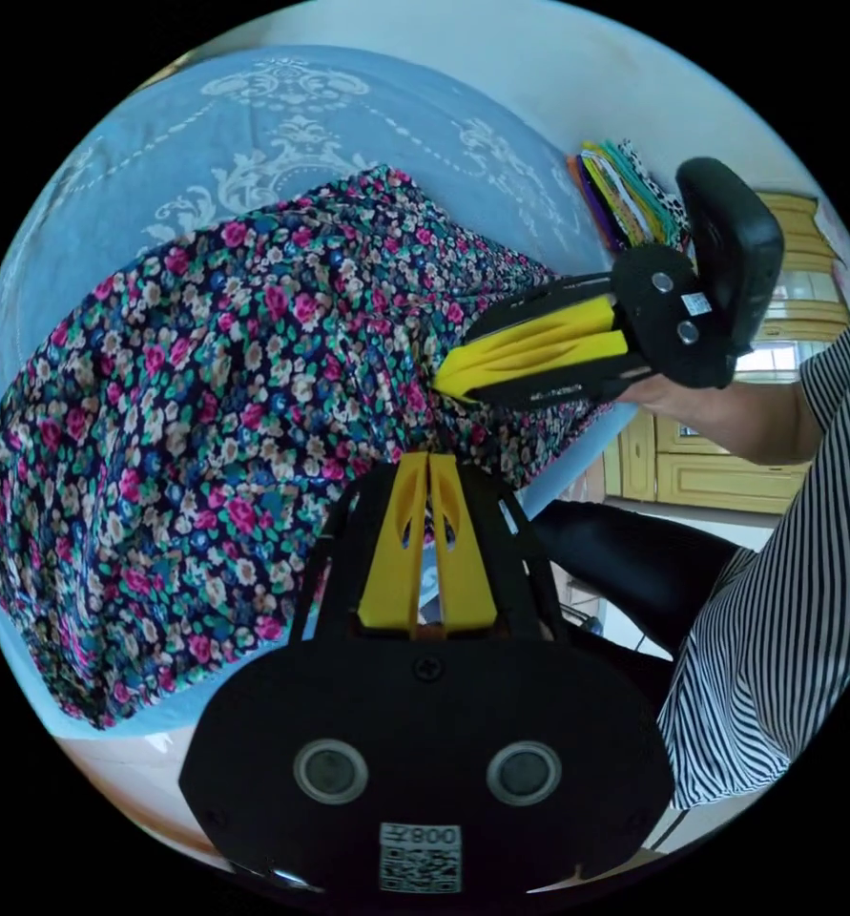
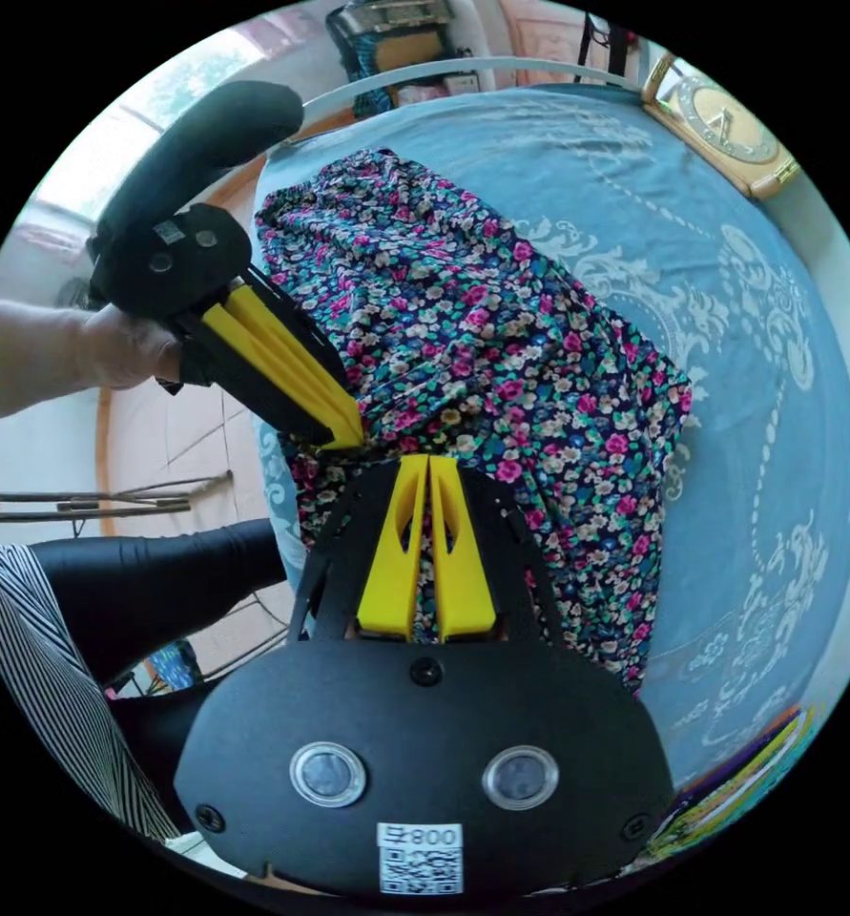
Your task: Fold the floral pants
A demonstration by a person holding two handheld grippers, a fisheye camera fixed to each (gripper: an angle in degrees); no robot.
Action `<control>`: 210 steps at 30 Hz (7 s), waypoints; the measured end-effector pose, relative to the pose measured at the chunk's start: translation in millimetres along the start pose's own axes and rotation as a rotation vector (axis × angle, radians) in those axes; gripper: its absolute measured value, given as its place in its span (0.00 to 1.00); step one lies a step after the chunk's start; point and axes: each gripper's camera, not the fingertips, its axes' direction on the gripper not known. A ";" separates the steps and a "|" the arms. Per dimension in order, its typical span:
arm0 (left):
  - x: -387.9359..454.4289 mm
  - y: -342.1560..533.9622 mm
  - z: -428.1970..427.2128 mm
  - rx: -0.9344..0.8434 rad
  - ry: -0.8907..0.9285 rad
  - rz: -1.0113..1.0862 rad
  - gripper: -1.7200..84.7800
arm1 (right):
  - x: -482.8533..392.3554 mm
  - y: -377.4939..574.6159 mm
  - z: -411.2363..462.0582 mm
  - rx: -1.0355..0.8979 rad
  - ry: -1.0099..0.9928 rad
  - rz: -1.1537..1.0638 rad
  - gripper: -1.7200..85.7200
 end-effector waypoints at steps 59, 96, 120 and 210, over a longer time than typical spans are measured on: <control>-95.9 203.0 114.4 0.154 1.045 -0.539 0.03 | 273.5 299.1 -147.2 0.212 -0.682 0.985 0.10; -340.4 569.4 -236.3 0.896 0.647 -0.628 0.03 | 57.9 -142.0 -365.1 0.222 -0.835 0.324 0.04; -438.0 692.3 -338.6 1.164 0.427 -0.802 0.02 | -39.6 -337.4 -405.0 0.117 -0.762 0.304 0.04; -170.5 415.4 -218.0 1.119 0.725 -1.049 0.06 | 114.0 169.1 37.3 0.235 -1.265 0.603 0.05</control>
